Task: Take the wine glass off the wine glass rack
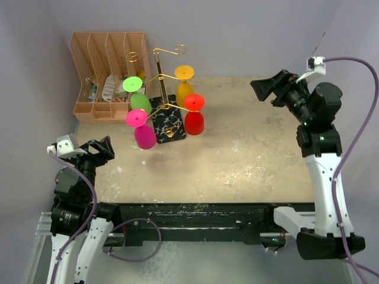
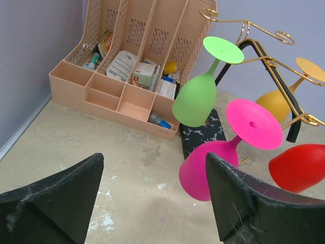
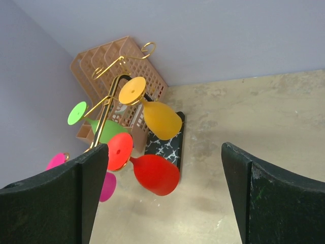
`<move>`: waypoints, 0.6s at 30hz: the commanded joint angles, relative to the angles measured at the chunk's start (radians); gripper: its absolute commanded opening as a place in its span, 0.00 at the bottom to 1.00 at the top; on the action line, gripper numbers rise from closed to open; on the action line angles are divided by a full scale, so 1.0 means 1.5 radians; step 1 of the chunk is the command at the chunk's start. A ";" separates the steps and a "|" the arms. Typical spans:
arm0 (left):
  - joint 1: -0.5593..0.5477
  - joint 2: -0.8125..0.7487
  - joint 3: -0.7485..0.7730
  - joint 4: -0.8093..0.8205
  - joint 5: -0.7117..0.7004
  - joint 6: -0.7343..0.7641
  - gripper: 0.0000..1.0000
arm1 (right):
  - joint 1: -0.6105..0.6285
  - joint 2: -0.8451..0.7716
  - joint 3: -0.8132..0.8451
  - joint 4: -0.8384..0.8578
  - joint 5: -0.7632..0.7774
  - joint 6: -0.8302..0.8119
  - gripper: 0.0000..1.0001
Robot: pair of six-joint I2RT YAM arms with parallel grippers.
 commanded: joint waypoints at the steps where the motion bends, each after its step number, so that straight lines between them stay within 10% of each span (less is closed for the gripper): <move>1: -0.006 -0.006 0.011 0.009 -0.008 0.014 0.89 | 0.001 0.049 0.035 0.054 -0.055 0.032 0.91; 18: -0.006 -0.004 0.022 0.005 0.006 0.046 0.99 | 0.033 0.409 0.380 -0.019 -0.103 0.071 0.66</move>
